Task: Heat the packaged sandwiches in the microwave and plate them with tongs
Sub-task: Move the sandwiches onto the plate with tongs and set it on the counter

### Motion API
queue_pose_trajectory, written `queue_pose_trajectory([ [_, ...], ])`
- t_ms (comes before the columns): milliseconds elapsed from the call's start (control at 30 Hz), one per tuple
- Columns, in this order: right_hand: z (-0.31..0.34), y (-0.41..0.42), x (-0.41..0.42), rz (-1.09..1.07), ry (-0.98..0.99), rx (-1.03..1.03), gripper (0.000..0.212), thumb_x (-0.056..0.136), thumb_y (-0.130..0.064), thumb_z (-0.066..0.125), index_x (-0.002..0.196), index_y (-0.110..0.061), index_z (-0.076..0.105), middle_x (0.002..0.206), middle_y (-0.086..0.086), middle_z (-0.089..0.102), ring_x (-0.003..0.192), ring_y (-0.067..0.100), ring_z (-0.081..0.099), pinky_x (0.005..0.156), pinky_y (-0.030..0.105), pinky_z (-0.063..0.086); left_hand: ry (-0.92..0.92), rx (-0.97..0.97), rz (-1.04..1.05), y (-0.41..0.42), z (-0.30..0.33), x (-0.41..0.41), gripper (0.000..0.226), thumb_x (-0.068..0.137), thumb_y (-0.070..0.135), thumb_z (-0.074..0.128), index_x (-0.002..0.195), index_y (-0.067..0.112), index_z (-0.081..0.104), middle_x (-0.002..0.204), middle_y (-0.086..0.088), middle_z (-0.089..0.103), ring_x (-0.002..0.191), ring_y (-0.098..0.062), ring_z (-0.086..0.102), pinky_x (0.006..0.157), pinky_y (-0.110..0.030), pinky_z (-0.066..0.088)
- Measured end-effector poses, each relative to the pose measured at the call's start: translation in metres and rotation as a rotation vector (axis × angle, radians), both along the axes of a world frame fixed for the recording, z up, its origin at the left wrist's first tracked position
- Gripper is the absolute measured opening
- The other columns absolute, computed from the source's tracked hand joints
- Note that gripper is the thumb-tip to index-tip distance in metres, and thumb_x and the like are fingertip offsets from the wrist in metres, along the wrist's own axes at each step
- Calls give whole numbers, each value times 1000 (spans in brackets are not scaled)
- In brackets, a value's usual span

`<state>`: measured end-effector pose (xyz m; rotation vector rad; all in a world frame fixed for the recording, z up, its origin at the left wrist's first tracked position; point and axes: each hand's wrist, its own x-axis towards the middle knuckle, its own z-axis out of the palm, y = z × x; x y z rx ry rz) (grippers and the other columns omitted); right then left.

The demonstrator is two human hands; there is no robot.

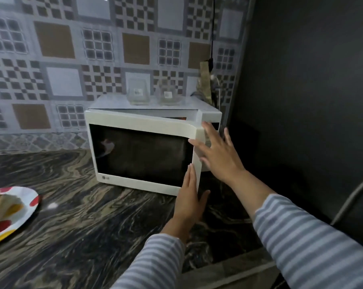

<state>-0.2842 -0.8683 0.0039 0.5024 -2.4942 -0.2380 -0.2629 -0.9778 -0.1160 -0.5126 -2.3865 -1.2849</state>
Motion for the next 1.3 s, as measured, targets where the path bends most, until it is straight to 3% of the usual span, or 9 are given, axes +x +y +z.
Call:
queue_pose_trajectory([
  [167, -5, 13, -49, 42, 6, -38, 72, 90, -25, 63, 149, -35, 24, 161, 13, -3, 149, 28, -1, 117, 55, 7, 44, 0, 10, 8, -1, -48, 83, 96, 23, 53, 150, 26, -10, 154, 1, 19, 136, -14, 33, 101, -21, 36],
  [300, -11, 24, -84, 37, -12, -56, 102, 86, -36, 67, 148, -36, -15, 159, 9, -19, 147, 29, -14, 116, 60, 8, 55, 60, 13, 12, -2, -79, 87, 94, 8, 52, 147, 35, -11, 129, 2, 38, 103, -1, 43, 82, -6, 36],
  [433, -17, 36, -115, 48, -49, -62, 114, 85, -46, 64, 139, -38, -36, 151, 6, -36, 141, 28, -30, 115, 61, -3, 77, 98, 29, 18, -5, -110, 93, 92, 3, 54, 144, 48, -7, 115, 4, 43, 91, 2, 46, 86, -18, 43],
  [533, -18, 43, -140, 107, -65, -82, 113, 84, -51, 63, 137, -43, -37, 151, 5, -36, 139, 29, -33, 112, 60, -10, 74, 127, 69, 22, -8, -126, 94, 91, 1, 55, 145, 52, -2, 109, 5, 44, 93, -2, 50, 87, -25, 50],
  [733, -24, 48, -179, 197, -26, -50, 113, 81, -56, 61, 141, -37, -33, 154, 8, -31, 141, 32, -30, 114, 59, -8, 169, -27, 257, 27, -10, -152, 107, 84, -5, 61, 144, 52, -7, 100, 1, 51, 79, -4, 46, 70, 2, 32],
  [833, -27, 50, -190, 258, 12, -57, 113, 79, -59, 59, 143, -36, -31, 155, 10, -25, 140, 33, -31, 114, 59, -5, 199, -82, 306, 29, -13, -157, 110, 83, -6, 60, 143, 53, -10, 105, -4, 57, 82, -11, 54, 72, -7, 38],
  [967, -31, 50, -195, 268, 72, -61, 114, 75, -62, 57, 144, -34, -29, 158, 13, -15, 142, 34, -24, 112, 60, -1, 208, -134, 406, 32, -15, -162, 117, 82, 1, 66, 140, 56, -18, 105, -5, 60, 83, -18, 61, 68, -33, 54],
  [1133, -39, 47, -204, 233, 180, -47, 120, 70, -67, 58, 147, -28, -25, 158, 14, -4, 146, 38, -2, 112, 59, 9, 167, -123, 445, 33, -12, -169, 114, 83, 4, 65, 137, 59, -19, 106, -5, 59, 83, -20, 63, 70, -40, 54],
  [1300, -42, 44, -208, 198, 174, -41, 118, 74, -67, 55, 143, -28, -32, 157, 10, -15, 145, 34, -11, 114, 57, 2, 161, -137, 451, 33, -9, -175, 112, 85, 1, 61, 138, 58, -18, 101, -7, 59, 77, -23, 62, 66, -44, 54],
])
